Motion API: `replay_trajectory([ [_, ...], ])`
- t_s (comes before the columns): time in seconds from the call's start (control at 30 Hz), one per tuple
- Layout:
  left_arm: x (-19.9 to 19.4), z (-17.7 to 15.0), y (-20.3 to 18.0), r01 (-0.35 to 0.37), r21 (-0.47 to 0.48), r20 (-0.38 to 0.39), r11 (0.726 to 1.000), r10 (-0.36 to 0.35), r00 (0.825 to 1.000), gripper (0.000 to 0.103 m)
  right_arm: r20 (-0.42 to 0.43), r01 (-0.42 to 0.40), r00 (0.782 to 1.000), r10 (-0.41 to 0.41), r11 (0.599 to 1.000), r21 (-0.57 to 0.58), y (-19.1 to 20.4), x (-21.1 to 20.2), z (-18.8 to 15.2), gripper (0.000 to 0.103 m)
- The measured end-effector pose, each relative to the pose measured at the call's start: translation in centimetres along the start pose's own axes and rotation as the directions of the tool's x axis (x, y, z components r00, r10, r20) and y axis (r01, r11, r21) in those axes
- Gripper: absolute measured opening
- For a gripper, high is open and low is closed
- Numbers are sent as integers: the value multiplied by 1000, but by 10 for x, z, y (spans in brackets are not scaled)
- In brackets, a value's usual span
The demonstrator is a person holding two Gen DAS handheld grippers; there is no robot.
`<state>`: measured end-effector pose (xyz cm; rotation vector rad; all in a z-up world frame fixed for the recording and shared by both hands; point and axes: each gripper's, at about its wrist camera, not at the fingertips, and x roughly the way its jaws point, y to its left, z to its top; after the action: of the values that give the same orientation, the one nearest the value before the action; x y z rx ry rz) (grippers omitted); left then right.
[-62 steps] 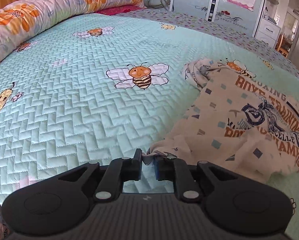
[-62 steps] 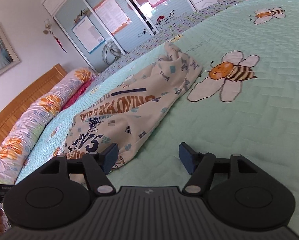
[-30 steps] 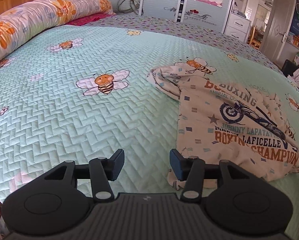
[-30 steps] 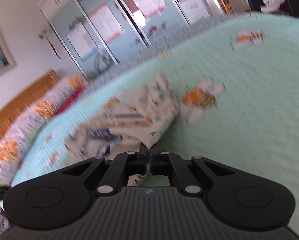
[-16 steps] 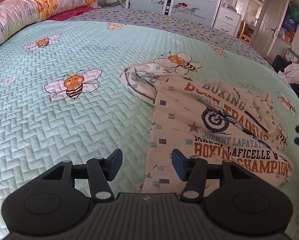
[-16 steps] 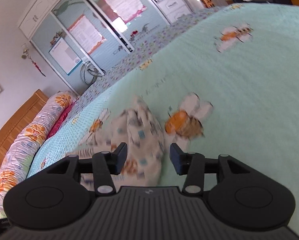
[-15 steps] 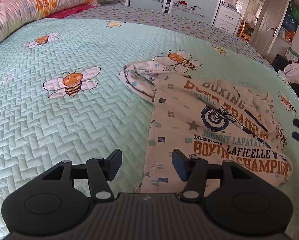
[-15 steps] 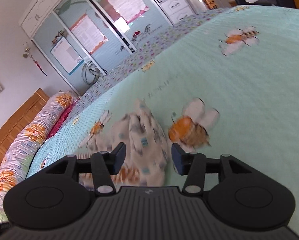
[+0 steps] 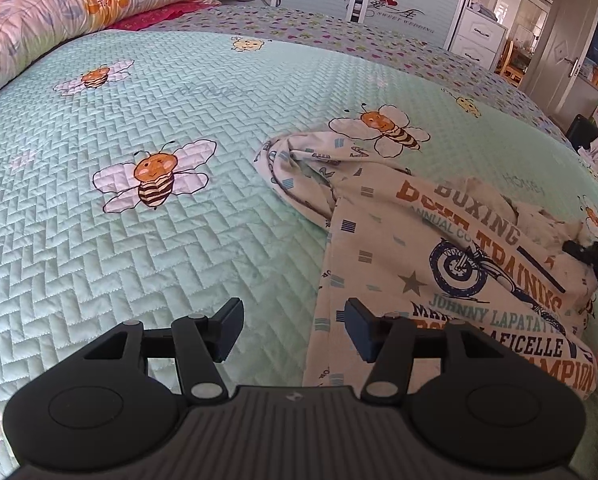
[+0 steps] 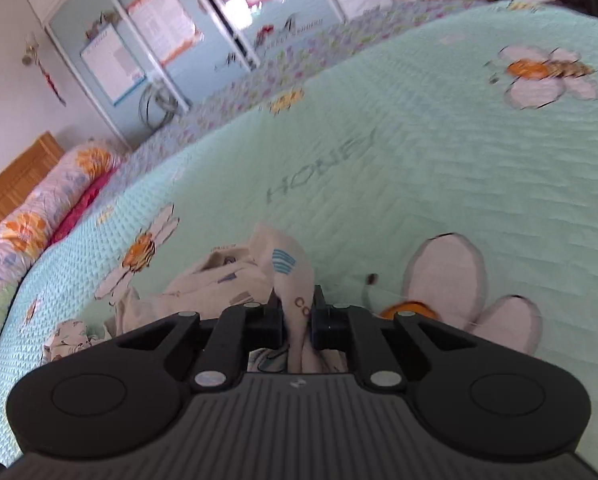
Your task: Fold clothes
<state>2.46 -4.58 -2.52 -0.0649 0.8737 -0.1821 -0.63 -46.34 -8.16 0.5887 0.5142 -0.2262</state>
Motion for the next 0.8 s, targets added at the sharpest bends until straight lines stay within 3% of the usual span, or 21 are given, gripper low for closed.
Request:
replay_trajectory([
  [0.13, 7, 9, -22, 26, 16, 14, 1000, -26, 1000, 59, 89, 54, 994, -57, 998, 34, -23, -48, -15, 11],
  [0.2, 10, 16, -36, 44, 32, 22, 999, -44, 999, 59, 54, 89, 994, -91, 996, 28, -33, -51, -19, 12],
  [0.23, 12, 20, -44, 52, 43, 27, 998, -53, 998, 59, 7, 76, 997, -77, 997, 34, -39, -46, -20, 13],
  [0.3, 14, 30, -59, 64, 71, 41, 995, -67, 997, 59, 3, 45, 999, -46, 993, 112, -49, -48, -17, 21],
  [0.4, 14, 46, -82, 77, 121, 74, 990, -86, 994, 59, 129, 82, 986, -105, 981, 176, -43, -70, 0, 28],
  [0.5, 19, 64, -102, 77, 180, 99, 981, -96, 990, 62, 236, -25, 971, 20, 999, 19, -9, -75, 26, 42],
  [0.53, 22, 70, -108, 79, 193, 103, 978, -100, 990, 63, 212, -85, 973, 95, 995, -55, 5, -67, 33, 51],
  [0.57, 26, 75, -113, 75, 205, 108, 976, -98, 989, 63, 165, -152, 971, 173, 980, -131, 20, -56, 40, 52],
  [0.63, 35, 84, -124, 53, 232, 121, 971, -83, 989, 63, 19, -325, 942, 335, 924, -202, 42, -23, 49, 52],
  [0.7, 45, 91, -134, 35, 260, 135, 965, -72, 988, 63, -63, -401, 915, 399, 880, -255, 57, 5, 50, 52],
  [0.8, 62, 100, -144, 29, 279, 133, 960, -68, 989, 63, -125, -399, 917, 379, 865, -305, 59, 37, 40, 50],
])
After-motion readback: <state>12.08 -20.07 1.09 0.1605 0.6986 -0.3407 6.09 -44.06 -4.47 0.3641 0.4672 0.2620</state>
